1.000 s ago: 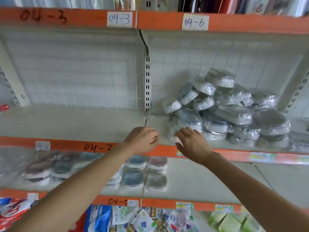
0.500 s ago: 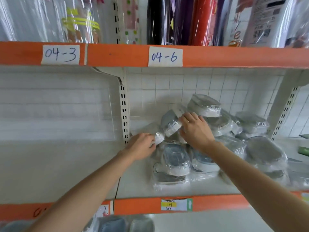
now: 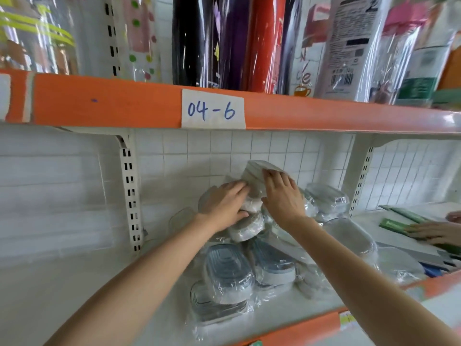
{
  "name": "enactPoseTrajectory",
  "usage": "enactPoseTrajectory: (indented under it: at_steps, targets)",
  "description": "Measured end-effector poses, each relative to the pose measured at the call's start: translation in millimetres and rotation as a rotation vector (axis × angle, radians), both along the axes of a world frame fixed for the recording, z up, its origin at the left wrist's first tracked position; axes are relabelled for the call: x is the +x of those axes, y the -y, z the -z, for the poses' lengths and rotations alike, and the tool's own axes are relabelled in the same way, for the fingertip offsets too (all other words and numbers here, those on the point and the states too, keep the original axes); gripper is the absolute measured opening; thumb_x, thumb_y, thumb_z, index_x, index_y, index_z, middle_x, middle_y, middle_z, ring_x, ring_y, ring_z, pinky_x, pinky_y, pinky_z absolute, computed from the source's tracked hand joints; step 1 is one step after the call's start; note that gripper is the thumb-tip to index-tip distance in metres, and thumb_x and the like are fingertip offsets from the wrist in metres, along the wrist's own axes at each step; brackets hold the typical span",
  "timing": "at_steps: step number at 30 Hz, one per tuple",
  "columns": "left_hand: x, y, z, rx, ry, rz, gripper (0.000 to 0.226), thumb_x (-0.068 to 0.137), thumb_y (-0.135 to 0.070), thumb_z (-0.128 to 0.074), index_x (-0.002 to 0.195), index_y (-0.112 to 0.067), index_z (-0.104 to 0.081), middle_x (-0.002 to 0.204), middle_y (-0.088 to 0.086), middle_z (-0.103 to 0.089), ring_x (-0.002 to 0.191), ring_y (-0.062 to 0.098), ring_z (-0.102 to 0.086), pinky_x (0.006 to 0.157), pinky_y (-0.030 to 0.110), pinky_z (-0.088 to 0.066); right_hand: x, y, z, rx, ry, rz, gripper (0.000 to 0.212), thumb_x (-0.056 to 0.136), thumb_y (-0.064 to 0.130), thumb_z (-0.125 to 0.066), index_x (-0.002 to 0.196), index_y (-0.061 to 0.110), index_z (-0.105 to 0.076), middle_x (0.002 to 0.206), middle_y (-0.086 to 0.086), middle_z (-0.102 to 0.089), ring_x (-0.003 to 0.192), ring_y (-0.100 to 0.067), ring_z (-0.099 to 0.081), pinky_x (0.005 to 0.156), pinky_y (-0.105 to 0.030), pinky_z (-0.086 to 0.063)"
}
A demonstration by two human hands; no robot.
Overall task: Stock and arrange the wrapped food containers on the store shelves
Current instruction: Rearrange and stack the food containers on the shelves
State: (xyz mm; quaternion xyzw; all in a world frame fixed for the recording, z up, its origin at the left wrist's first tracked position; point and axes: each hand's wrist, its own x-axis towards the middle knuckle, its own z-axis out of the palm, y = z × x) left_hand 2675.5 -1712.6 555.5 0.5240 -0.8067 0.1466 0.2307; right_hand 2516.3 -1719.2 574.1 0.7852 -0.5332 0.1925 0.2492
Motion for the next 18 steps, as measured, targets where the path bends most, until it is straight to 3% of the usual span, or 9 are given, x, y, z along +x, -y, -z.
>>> enactPoseTrajectory:
  at_steps: [4,6,9,15,18]
  targets:
    - [2.0,-1.9,-1.3,-0.149,0.137,0.004,0.062,0.091,-0.028,-0.06,0.142,-0.004,-0.037,0.148,0.009,-0.037,0.137,0.023,-0.032,0.114,0.027,-0.014,-3.5,0.7,-2.9,-0.018,0.07,-0.037,0.06,0.09,0.012,-0.055,0.143,0.003,-0.029,0.141,-0.012,-0.038,0.131,-0.026,-0.032,0.11,-0.032,-0.022]
    - [6.3,-14.6,-5.6,-0.227,0.165,0.065,0.061,0.08,-0.02,-0.074,0.13,0.004,-0.05,0.134,0.017,-0.052,0.125,0.03,-0.048,0.111,0.035,-0.029,-3.0,-5.5,-5.0,-0.036,0.13,-0.069,0.057,0.087,0.008,-0.059,0.139,-0.001,-0.036,0.137,-0.015,-0.042,0.127,-0.03,-0.036,0.107,-0.035,-0.029]
    - [24.7,-39.7,-13.3,-0.38,0.165,0.132,0.058,0.056,-0.016,-0.09,0.103,0.01,-0.067,0.103,0.02,-0.068,0.096,0.034,-0.066,0.088,0.043,-0.053,7.9,-22.4,-7.7,-0.087,0.182,-0.156,0.057,0.08,0.005,-0.068,0.131,-0.006,-0.045,0.128,-0.021,-0.05,0.119,-0.037,-0.045,0.099,-0.042,-0.039]
    - [88.2,-101.0,-3.9,-0.309,0.165,-0.002,0.056,0.059,-0.018,-0.089,0.104,0.007,-0.067,0.101,0.016,-0.067,0.094,0.031,-0.065,0.085,0.04,-0.054,71.6,-62.3,2.1,-0.078,0.188,-0.329,0.056,0.073,0.002,-0.073,0.123,-0.01,-0.052,0.122,-0.024,-0.054,0.111,-0.041,-0.052,0.089,-0.05,-0.048]
    - [136.0,-138.7,11.9,-0.27,0.196,-0.09,0.049,0.059,-0.02,-0.087,0.098,0.004,-0.068,0.094,0.014,-0.065,0.087,0.031,-0.064,0.081,0.037,-0.053,117.1,-83.4,18.5,-0.049,0.173,-0.422,0.053,0.066,-0.003,-0.076,0.116,-0.011,-0.057,0.112,-0.024,-0.06,0.101,-0.041,-0.059,0.079,-0.046,-0.051]
